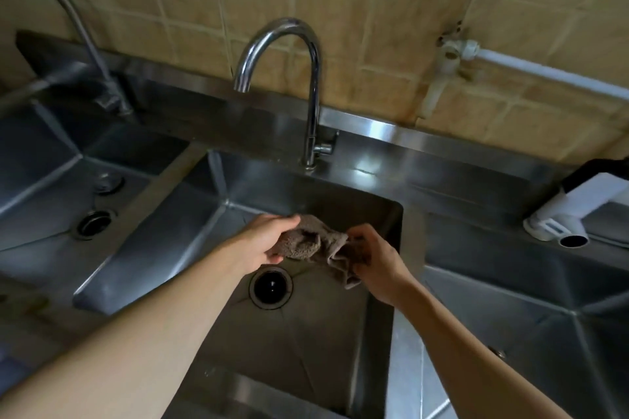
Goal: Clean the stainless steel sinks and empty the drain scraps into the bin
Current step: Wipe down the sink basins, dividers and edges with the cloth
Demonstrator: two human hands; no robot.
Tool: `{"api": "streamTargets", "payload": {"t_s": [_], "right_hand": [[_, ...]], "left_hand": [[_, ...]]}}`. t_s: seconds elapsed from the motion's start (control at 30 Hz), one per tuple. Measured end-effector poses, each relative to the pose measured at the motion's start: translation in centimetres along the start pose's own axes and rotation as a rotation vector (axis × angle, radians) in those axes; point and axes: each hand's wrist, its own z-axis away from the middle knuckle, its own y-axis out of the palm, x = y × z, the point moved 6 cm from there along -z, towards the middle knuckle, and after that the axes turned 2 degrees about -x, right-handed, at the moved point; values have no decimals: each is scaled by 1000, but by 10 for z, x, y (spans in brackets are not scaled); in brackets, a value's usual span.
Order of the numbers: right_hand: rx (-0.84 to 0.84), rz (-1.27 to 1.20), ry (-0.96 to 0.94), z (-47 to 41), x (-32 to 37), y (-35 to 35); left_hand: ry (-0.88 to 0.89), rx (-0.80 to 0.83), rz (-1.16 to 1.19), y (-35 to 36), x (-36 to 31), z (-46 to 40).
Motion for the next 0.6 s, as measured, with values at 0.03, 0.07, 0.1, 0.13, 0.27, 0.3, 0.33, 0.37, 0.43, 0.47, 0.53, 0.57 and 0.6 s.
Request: {"api": "streamTargets", "payload": {"t_s": [0.03, 0.07, 0.1, 0.13, 0.27, 0.3, 0.33, 0.37, 0.43, 0.47, 0.53, 0.57, 0.6], "right_hand": [[-10, 51, -31, -1, 4, 5], [-25, 109, -68, -1, 10, 8], [-39, 160, -112, -2, 16, 11], [-51, 185, -150, -2, 19, 13], [32, 141, -87, -13, -1, 30], [51, 126, -28, -16, -9, 33], [62, 87, 28, -18, -14, 35], [66, 7, 63, -19, -17, 38], [72, -182, 99, -20, -14, 47], [91, -253, 87, -23, -10, 52], [123, -269, 15, -34, -3, 65], [133, -241, -36, -37, 3, 71], [131, -240, -73, -41, 7, 76]], "left_hand": [[12, -19, -13, -3, -2, -3], [23, -36, -28, -5, -5, -5], [34, -60, -42, -7, -7, -7], [50, -91, -61, -10, -9, -8], [124, -175, -133, -16, -18, -10], [141, -184, -143, -16, -20, -9], [159, -200, -152, -16, -24, -6], [170, -219, -157, -18, -26, -4], [185, -241, -156, -21, -33, -1], [189, -250, -157, -23, -36, 1], [181, -259, -131, -27, -39, 3], [169, -257, -109, -29, -38, 3], [160, -251, -90, -30, -38, 5]]}}
